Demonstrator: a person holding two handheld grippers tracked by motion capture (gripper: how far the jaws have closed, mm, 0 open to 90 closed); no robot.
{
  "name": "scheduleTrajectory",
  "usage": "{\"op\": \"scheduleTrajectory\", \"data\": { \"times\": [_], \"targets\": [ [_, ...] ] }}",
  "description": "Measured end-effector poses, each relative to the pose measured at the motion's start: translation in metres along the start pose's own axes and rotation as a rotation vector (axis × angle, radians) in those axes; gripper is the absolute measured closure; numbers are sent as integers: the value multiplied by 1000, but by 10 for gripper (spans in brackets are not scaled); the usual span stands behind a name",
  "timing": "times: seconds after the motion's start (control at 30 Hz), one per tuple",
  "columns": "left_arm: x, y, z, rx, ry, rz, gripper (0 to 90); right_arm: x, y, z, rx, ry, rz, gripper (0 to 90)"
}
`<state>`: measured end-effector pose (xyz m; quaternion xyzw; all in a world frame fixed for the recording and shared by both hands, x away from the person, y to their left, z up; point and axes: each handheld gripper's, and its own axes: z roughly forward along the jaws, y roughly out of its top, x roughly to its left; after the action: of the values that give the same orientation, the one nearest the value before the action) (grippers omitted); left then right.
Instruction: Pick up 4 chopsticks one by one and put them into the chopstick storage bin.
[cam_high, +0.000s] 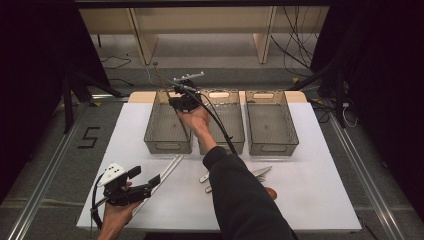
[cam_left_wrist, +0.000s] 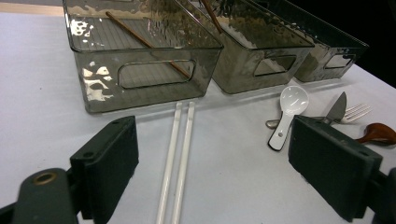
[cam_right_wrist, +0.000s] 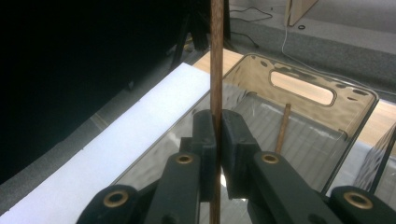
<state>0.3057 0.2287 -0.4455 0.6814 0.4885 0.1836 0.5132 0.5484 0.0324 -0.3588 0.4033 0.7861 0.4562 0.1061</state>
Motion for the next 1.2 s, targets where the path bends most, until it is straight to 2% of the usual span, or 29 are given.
{"op": "scheduleTrajectory", "data": {
  "times": [0.57, 1.03, 1.13, 1.2],
  "targets": [
    [0, 0, 0, -5, -3, -5, 157, -1, -8, 11, 19, -29, 12, 849],
    [0, 0, 0, 2, -4, 2, 157, -6, -21, 21, 45, -50, 37, 842],
    [0, 0, 0, 2, -4, 0, 157, -5, -24, 23, 53, -47, 46, 774],
    [0, 0, 0, 2, -1, 0, 157, -5, -25, 23, 60, -61, 43, 753]
  ]
}}
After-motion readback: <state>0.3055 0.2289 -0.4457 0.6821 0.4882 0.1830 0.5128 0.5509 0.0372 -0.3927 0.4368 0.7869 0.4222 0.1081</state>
